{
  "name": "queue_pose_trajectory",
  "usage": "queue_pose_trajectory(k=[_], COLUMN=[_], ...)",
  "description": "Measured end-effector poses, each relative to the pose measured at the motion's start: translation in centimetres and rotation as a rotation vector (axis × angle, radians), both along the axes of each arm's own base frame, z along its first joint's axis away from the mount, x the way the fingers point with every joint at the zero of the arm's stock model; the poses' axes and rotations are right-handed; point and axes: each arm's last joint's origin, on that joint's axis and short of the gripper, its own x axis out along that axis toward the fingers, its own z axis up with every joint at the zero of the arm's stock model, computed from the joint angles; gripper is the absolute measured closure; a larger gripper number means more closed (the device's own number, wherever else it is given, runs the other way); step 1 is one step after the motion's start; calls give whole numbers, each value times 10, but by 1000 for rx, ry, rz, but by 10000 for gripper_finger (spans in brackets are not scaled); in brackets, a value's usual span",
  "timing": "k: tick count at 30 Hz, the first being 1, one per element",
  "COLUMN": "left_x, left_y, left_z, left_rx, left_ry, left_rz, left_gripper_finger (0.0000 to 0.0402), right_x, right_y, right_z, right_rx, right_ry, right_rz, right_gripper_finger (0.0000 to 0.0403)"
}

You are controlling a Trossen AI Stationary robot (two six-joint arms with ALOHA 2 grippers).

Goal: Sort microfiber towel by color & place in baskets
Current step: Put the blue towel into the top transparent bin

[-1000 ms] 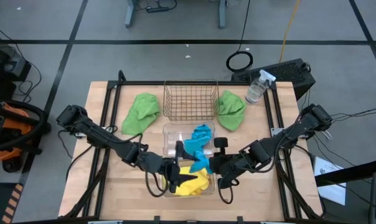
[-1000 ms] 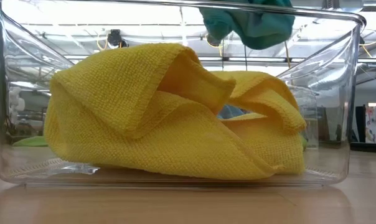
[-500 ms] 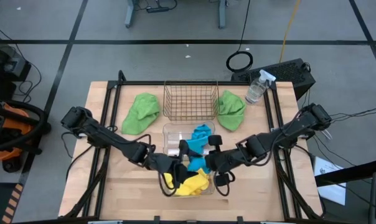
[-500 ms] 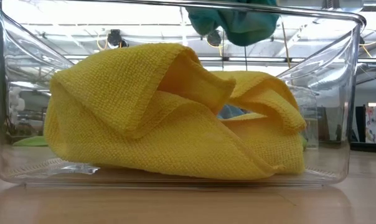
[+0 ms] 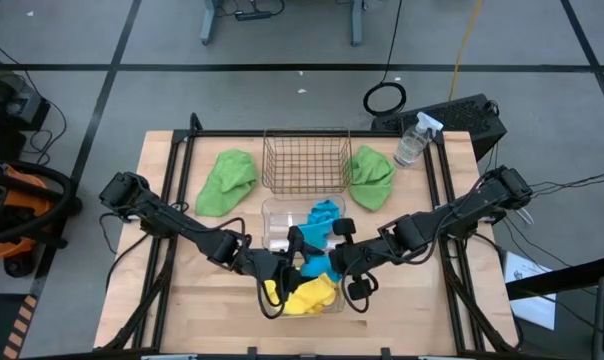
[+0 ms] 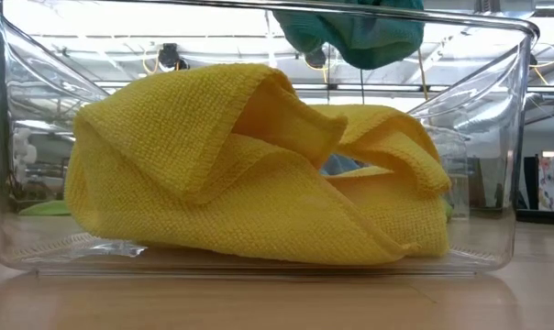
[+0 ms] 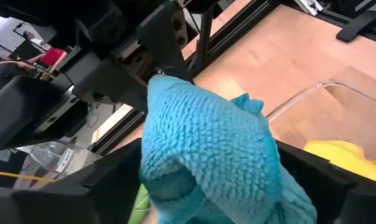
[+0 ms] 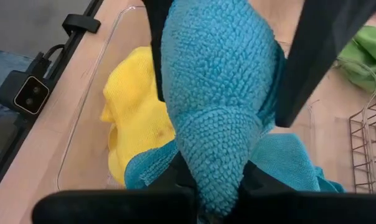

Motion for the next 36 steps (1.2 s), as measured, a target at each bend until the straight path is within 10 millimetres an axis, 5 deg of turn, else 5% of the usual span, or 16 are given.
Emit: queue_pose_trajectory(k=[14,25,30,36], left_x=[-1,-4,-6,-11], left_y=[0,12,39,75], left_z=[-3,-11,-23,-36], left_rx=[47,119,138,55], left_ry=[29,95,196,332], left_rz=[-1,174,404,595], left_gripper_finger=[365,349,346,345], right_x=[1,-9,-21,-31], right_y=[0,-5,-4,2], right_z=[0,-7,-13,-15], right_rx=[2,36,-24,-99], right_ry=[-8,106,179,197], right_rz=[-2,-207,-287,-322], right_gripper_finger=[377,231,179,164])
